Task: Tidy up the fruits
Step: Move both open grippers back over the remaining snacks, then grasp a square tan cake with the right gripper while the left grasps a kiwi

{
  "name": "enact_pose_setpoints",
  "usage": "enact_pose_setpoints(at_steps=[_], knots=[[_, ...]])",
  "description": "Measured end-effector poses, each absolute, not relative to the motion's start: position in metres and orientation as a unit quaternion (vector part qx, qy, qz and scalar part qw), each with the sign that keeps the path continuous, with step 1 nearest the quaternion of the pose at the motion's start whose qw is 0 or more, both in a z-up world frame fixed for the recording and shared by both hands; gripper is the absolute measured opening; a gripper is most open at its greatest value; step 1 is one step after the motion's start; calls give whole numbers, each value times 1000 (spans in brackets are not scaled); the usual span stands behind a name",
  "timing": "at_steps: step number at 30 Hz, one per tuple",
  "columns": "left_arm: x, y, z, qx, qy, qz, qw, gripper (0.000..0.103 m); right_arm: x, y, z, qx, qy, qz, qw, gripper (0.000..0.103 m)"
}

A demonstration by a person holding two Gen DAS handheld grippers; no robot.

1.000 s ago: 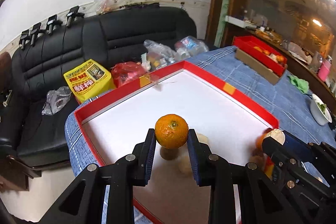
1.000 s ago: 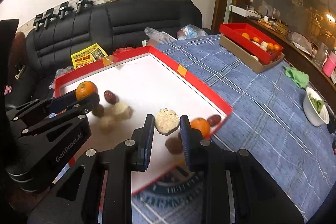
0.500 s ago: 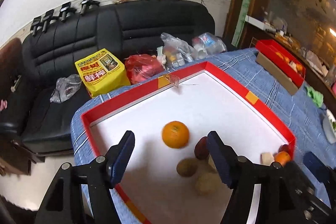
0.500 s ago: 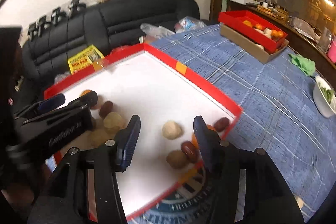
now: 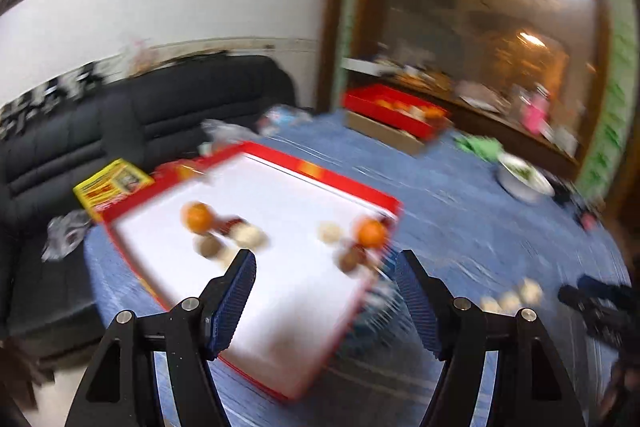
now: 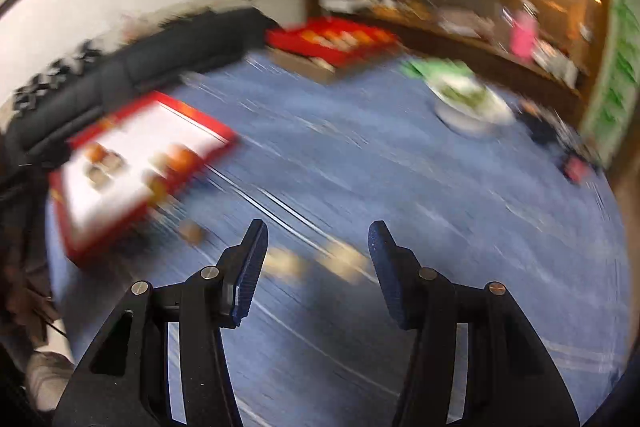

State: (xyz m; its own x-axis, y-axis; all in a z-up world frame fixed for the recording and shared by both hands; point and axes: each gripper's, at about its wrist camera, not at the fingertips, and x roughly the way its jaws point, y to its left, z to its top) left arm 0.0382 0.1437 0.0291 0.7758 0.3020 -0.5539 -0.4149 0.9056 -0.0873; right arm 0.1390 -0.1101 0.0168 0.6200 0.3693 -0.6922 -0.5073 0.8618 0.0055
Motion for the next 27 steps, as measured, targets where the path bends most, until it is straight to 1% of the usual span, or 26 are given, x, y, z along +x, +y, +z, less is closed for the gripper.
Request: enact_pose_setpoints(at_steps=[3,6,9,15,16,17,18,19,23,27], knots=[[50,116,12,-79,316,146,934,70,146,-143,-3,-86,393,221,888,52],[62,96,2,-58,343,113,931,70,148,-150,-11,-83,407,223,882,52],[70,83,-4,-51,358,101,927,70,155,-140,-13,-82,414,240,874,52],[83,81,-12,-56,379,96,919,70,180,-102,-19,-101,423,252,865,52],[84,81,-13,-57,381,94,918,70,183,-101,-23,-96,429,251,862,51],[86,81,-14,-56,383,94,917,70,189,-98,-27,-86,441,250,858,46],[87,81,-14,-56,384,95,917,70,194,-97,-31,-78,449,246,856,38],[89,81,-15,-56,383,94,917,70,197,-95,-37,-70,462,244,850,35],[99,77,-18,-56,389,86,916,70,187,-96,-35,-83,456,239,853,34],[112,71,-21,-60,397,75,913,69,180,-116,-30,-68,454,230,858,34]])
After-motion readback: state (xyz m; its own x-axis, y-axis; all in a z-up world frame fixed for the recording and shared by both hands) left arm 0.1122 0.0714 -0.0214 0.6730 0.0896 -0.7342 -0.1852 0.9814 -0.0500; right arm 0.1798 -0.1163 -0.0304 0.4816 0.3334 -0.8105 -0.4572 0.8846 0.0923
